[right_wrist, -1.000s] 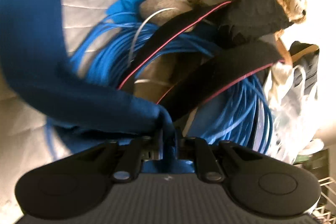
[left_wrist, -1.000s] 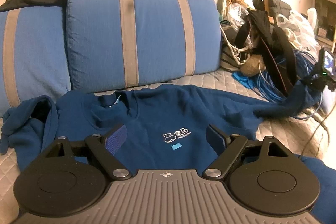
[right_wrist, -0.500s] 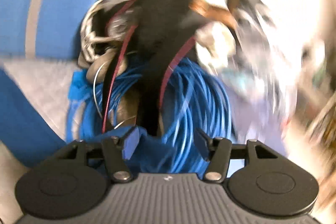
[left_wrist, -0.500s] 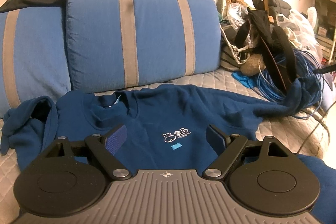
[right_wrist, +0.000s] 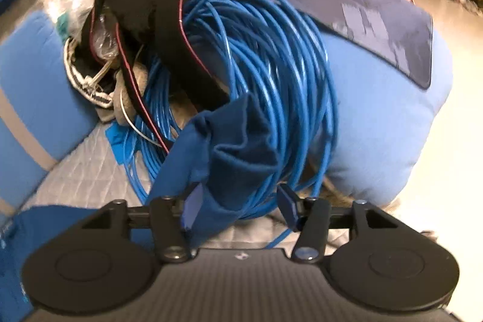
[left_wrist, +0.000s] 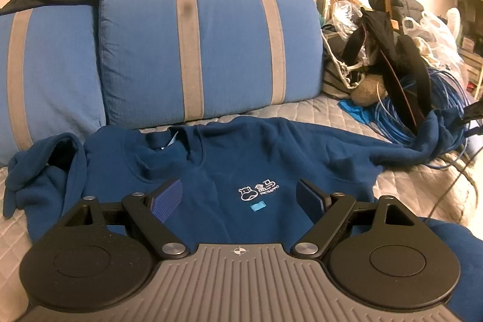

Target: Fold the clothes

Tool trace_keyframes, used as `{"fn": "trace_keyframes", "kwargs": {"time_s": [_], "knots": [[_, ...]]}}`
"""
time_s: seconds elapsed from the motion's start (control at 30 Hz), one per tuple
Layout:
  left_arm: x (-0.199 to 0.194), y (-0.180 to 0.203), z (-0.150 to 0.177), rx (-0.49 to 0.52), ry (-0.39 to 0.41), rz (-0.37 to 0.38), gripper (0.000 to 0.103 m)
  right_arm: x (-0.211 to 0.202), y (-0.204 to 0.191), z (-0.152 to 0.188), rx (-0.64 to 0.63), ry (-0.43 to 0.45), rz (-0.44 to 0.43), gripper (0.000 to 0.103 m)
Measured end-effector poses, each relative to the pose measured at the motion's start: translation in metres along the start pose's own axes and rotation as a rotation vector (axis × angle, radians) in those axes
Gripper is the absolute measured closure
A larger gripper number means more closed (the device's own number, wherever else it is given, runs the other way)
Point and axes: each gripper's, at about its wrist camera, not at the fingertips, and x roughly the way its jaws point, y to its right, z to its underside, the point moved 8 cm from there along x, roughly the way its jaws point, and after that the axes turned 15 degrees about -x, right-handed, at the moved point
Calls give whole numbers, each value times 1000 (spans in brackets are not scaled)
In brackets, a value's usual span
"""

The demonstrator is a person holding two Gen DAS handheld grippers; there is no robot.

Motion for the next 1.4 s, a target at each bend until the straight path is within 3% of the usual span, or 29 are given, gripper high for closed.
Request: {"fn": "trace_keyframes", "kwargs": {"time_s": [0.27, 0.5, 0.6, 0.7, 0.87, 0.93, 1.0, 1.03, 1.17, 1.4], "knots": [[0, 0, 0, -1, -5, 9, 20, 15, -8, 0, -15, 13, 69, 92], [-2, 3, -2, -8, 0, 31, 20, -22, -6, -31, -230, 187, 181, 95], [-2, 1, -2, -16, 3, 30, 20, -26, 7, -37, -229, 200, 200, 95], [-3, -1, -2, -27, 6, 27, 20, -22, 18, -27, -219, 151, 234, 95], [-3, -1, -3, -28, 5, 27, 20, -12, 31, -2, -146, 63, 215, 95], [-3, -1, -3, -24, 5, 25, 20, -6, 30, 3, -154, 47, 204, 89], [-3, -2, -3, -27, 6, 23, 20, -2, 27, 9, -166, 21, 199, 63], [-3, -2, -3, -30, 7, 22, 20, -1, 24, 12, -173, 3, 201, 59], [-3, -3, -5, -34, 19, 18, 20, -13, 9, 23, -209, 15, 190, 24], [-6, -5, -8, -37, 54, 11, 20, -32, -49, 31, -298, 57, 103, 18]]}}
